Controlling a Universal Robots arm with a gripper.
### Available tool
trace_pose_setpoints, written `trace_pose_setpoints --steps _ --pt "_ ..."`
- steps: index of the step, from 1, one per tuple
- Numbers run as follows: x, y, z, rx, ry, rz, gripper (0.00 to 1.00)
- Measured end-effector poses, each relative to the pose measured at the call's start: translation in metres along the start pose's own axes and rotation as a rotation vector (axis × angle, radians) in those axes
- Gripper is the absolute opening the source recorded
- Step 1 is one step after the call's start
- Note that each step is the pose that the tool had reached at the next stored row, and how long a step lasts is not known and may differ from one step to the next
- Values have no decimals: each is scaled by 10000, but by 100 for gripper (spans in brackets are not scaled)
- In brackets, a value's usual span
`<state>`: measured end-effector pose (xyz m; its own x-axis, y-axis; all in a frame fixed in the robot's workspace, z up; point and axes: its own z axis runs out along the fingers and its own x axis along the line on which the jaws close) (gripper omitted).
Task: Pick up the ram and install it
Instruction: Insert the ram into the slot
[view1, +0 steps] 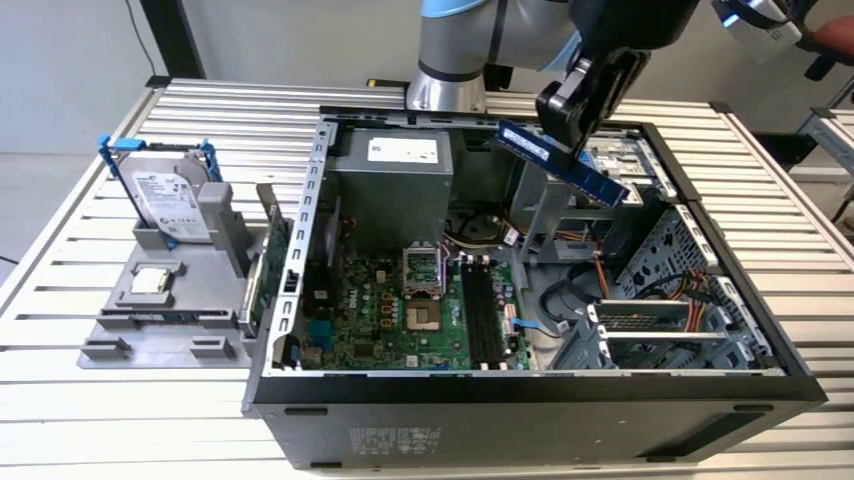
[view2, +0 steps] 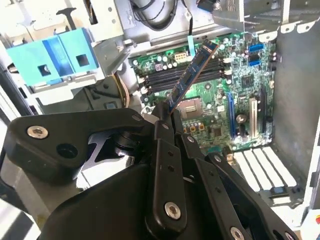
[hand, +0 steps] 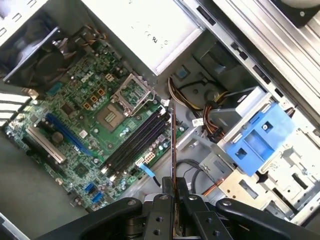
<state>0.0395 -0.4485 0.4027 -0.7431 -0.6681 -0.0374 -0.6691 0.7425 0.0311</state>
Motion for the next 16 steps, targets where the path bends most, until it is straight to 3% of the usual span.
trace_pose_setpoints --steps 16 --pt "0 0 2 104 -88 2794 0"
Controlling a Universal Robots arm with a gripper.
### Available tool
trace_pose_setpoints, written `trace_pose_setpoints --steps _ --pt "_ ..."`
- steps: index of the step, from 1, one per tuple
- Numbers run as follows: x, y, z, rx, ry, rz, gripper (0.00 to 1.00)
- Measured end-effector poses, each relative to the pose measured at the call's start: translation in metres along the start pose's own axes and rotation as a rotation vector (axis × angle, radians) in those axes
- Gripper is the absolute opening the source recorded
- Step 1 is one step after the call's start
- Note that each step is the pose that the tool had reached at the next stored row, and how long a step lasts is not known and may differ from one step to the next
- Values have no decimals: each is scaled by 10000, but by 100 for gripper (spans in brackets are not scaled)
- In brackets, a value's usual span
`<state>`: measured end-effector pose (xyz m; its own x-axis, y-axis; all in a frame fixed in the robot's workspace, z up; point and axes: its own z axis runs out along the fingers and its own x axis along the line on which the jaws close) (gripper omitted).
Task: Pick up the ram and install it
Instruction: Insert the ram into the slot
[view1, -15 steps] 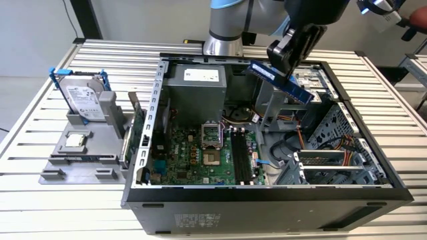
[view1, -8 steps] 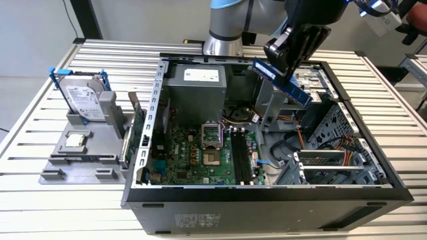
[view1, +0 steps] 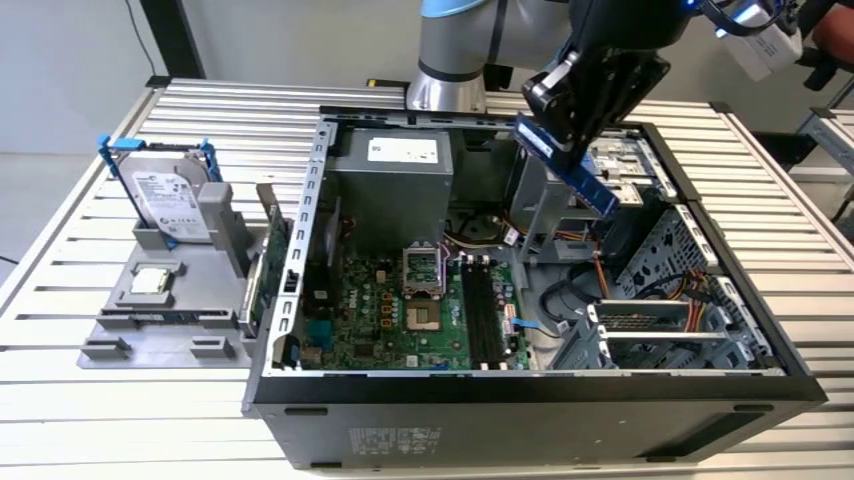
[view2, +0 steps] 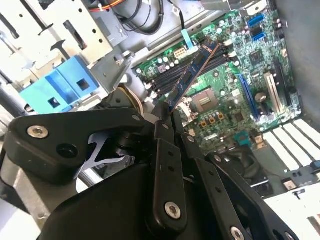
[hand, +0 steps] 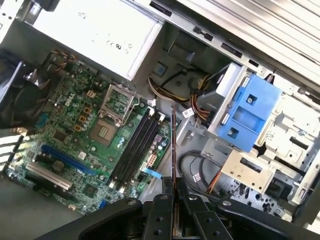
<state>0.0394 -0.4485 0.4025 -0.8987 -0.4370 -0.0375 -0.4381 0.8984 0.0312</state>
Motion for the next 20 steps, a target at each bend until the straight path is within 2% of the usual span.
trace_pose_setpoints --steps 9,20 --pt "0 0 1 59 -48 1560 0" --pt "0 -1 2 116 -96 3089 0"
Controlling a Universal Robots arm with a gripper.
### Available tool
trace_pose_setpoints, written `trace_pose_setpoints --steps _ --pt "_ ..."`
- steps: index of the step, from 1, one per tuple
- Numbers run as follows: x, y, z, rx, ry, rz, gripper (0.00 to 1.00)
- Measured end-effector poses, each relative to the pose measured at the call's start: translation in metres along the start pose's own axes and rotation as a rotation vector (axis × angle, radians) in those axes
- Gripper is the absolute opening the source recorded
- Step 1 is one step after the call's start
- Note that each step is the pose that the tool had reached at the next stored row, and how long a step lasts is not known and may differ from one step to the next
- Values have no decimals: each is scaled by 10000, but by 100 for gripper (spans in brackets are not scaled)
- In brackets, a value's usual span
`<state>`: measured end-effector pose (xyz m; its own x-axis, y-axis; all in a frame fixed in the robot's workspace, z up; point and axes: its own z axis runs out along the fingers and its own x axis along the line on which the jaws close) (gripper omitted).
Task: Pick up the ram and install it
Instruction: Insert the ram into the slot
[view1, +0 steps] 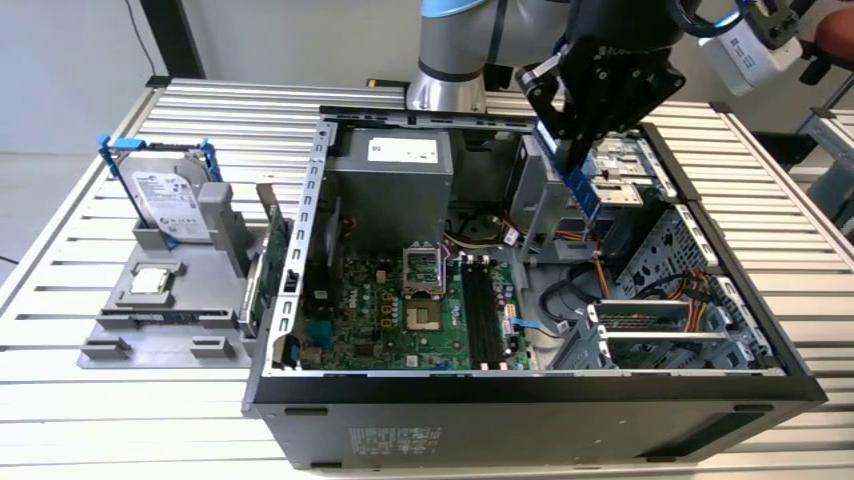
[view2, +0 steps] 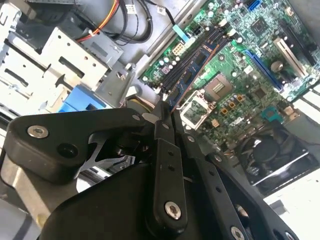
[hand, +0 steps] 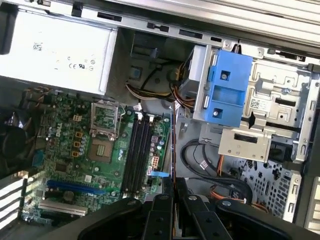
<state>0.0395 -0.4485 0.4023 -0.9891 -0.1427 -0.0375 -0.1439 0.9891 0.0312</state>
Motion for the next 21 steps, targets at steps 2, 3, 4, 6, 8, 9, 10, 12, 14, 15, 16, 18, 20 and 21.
trace_pose_setpoints --steps 2,3,4,6,8,9,10,12,14,15,16,18,20,21 --pt "0 0 0 11 -9 272 0" --pt "0 0 0 14 -12 376 0" --pt "0 0 0 14 -12 391 0" --pt "0 0 0 15 -13 393 0" --pt "0 1 4 13 -13 393 0" --pt "0 1 9 14 -13 393 0" --pt "0 0 15 16 -12 399 0" --pt "1 -1 32 16 -13 417 0" --pt "2 -1 48 16 -14 428 0" --pt "5 -1 59 17 -14 440 0" --pt "9 -1 68 18 -15 455 0" --pt "22 0 85 19 -17 498 0" --pt "29 0 103 20 -18 542 0" --pt "30 0 112 21 -21 562 0"
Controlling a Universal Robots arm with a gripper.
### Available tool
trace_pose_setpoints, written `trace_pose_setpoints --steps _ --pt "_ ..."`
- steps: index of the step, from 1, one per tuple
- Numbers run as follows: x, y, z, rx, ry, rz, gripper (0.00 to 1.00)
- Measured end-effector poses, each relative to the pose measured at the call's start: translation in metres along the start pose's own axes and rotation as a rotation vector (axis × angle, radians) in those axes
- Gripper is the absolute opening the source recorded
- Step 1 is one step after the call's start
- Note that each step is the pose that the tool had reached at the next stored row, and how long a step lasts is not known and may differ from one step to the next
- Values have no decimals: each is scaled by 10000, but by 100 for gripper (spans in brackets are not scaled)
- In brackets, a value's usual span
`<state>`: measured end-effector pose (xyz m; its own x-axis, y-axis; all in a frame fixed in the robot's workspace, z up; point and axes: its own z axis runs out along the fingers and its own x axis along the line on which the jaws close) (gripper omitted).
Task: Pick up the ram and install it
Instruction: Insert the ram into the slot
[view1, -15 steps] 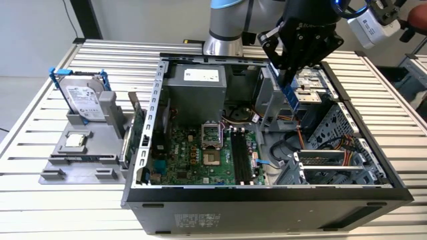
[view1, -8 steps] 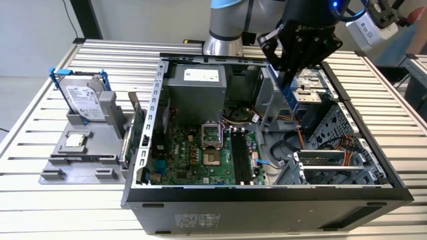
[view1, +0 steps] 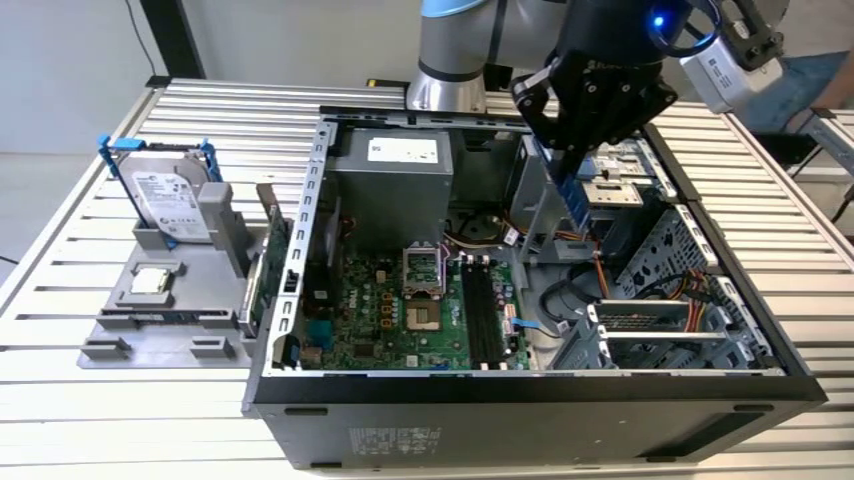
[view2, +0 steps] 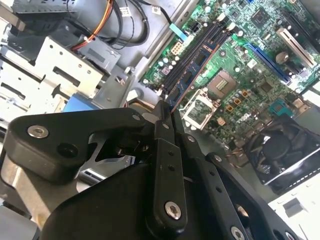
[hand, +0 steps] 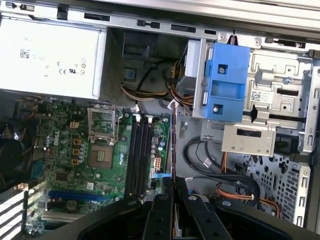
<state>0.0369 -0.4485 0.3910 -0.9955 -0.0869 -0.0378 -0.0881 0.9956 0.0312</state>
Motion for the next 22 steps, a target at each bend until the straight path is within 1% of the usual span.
trace_pose_setpoints --steps 3,10,22 --pt "4 0 26 4 -18 59 0" --pt "9 -2 74 8 -23 174 0" --pt "31 -4 195 25 -25 299 0"
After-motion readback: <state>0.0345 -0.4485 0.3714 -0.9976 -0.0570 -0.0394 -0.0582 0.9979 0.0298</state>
